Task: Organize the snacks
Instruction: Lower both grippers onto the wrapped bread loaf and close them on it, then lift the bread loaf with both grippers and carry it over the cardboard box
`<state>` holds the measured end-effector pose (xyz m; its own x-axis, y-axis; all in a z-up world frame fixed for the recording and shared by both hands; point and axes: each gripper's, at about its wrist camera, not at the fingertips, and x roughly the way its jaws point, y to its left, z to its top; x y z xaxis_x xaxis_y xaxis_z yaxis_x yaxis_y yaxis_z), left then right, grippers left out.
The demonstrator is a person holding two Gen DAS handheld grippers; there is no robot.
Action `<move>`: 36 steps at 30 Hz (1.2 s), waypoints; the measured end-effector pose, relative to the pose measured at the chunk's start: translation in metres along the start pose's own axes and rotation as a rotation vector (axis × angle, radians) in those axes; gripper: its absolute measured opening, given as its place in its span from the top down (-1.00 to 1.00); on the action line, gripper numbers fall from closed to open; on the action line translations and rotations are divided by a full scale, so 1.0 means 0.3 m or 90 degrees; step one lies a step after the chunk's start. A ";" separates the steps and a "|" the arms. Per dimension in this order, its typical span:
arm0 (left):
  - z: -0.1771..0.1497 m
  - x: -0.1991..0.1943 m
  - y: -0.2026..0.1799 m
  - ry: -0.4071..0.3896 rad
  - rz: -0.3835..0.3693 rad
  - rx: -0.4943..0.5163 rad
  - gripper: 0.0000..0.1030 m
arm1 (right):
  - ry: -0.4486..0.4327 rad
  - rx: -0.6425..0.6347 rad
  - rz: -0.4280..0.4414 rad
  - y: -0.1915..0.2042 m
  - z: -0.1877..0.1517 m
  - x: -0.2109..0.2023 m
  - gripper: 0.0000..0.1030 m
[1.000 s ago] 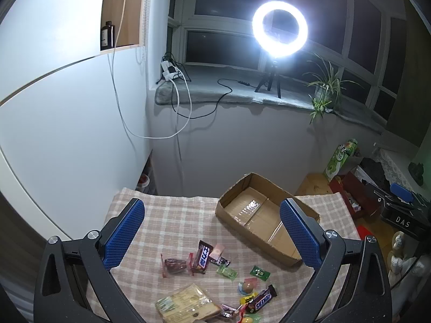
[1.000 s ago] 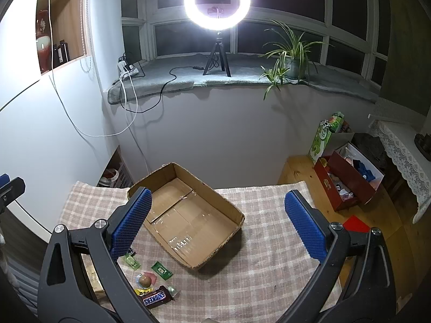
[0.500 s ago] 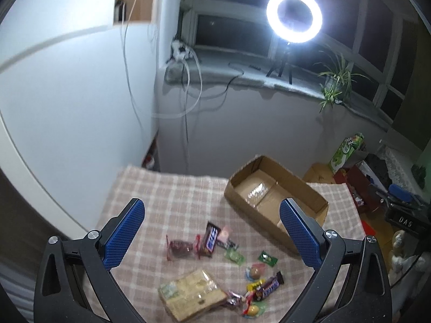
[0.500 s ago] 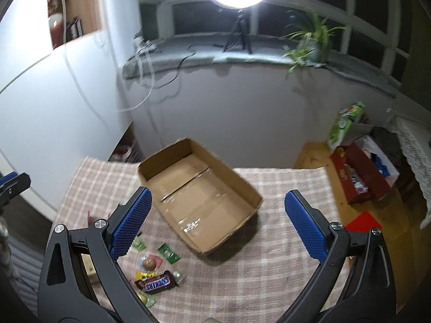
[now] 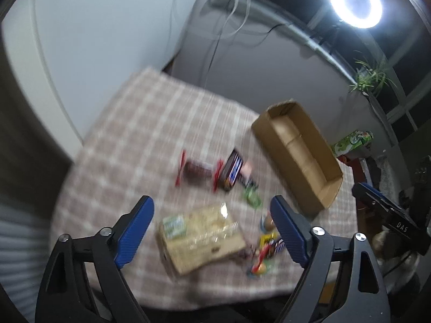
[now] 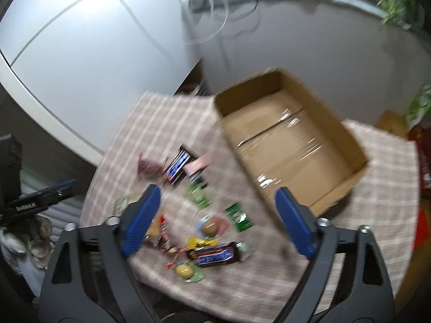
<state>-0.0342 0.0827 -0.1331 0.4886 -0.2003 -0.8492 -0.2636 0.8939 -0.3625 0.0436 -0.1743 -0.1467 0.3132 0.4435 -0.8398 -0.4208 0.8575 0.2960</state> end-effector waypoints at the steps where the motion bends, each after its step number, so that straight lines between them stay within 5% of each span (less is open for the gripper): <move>1: -0.013 0.013 0.019 0.012 -0.003 -0.014 -0.65 | 0.024 0.004 0.030 0.007 -0.004 0.036 -0.61; 4: -0.046 0.045 0.062 0.046 -0.014 -0.046 -0.60 | 0.083 -0.008 0.085 0.054 -0.022 0.127 -0.54; 11: -0.116 0.113 0.152 0.100 -0.055 -0.115 -0.48 | 0.175 -0.067 0.143 0.194 -0.049 0.284 -0.06; 20: -0.167 0.180 0.218 0.137 -0.096 -0.164 -0.44 | 0.245 -0.048 0.173 0.255 -0.063 0.390 0.11; 36: -0.198 0.241 0.214 0.157 -0.107 -0.152 -0.11 | 0.252 -0.071 0.129 0.328 -0.077 0.484 0.19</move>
<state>-0.0652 0.1017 -0.2405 0.3337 -0.4527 -0.8269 -0.3972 0.7280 -0.5588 0.0279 -0.0316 -0.2499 -0.1252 0.4473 -0.8856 -0.5357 0.7208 0.4399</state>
